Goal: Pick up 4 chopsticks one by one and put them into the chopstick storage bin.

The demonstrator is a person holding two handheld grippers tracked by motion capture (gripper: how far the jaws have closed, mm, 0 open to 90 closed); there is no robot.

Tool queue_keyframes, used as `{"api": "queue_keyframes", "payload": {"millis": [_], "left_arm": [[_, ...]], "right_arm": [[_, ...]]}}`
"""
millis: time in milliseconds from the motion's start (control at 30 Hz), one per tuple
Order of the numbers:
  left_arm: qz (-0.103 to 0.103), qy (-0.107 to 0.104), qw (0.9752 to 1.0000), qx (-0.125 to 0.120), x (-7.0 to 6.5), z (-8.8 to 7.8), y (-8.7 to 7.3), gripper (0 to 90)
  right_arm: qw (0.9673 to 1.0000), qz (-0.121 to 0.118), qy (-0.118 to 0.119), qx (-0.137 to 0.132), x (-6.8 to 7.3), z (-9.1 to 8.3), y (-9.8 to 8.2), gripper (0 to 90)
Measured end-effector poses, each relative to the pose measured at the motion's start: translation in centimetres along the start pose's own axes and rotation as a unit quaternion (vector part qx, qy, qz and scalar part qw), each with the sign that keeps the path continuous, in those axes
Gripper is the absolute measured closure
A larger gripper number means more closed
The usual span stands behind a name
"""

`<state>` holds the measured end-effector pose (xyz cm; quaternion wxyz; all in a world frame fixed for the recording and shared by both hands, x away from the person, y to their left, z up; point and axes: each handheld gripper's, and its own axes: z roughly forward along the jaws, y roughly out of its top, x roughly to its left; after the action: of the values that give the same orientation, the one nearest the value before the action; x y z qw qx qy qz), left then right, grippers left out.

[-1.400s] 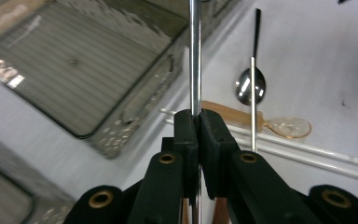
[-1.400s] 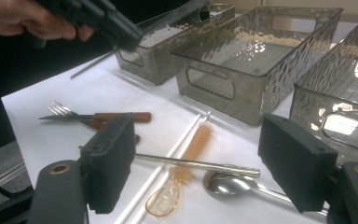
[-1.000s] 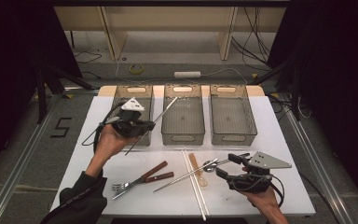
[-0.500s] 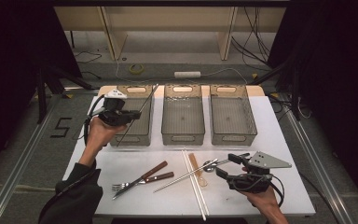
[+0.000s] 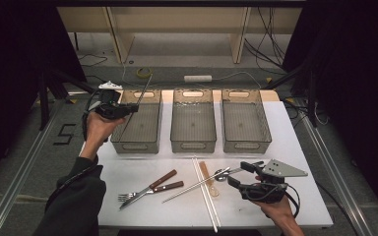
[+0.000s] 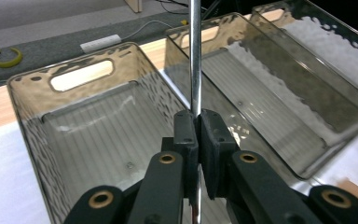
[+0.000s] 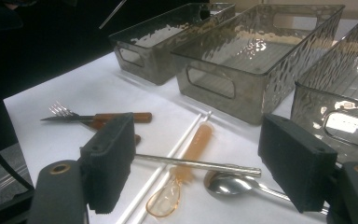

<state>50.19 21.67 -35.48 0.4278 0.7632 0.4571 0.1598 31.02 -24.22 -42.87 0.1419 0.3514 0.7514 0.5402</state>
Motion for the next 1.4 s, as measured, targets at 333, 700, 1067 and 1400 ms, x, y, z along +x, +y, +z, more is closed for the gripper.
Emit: {"api": "queue_keyframes", "payload": {"millis": [333, 700, 1067, 1400], "left_arm": [[-0.036, 0.022, 0.9988, -0.025, 2.5, 0.9, -0.1, 85.0], [-0.042, 0.041, 0.9981, -0.018, 3.9, 2.5, -1.5, 84.9], [-0.051, 0.049, 0.9975, 0.002, 4.6, 3.8, -3.1, 84.9], [-0.05, 0.058, 0.9967, 0.027, 4.9, 4.2, -4.0, 84.1]], "right_arm": [[1.0, -0.002, 0.003, 0.003, 0.1, 0.1, 0.0, 28.3], [0.9999, -0.003, 0.009, 0.004, 0.3, 0.2, -0.1, 28.3], [0.9999, -0.002, 0.011, 0.003, 0.3, 0.2, -0.1, 28.3], [0.9999, -0.006, 0.011, 0.002, 0.4, 0.1, -0.1, 28.3]]}}
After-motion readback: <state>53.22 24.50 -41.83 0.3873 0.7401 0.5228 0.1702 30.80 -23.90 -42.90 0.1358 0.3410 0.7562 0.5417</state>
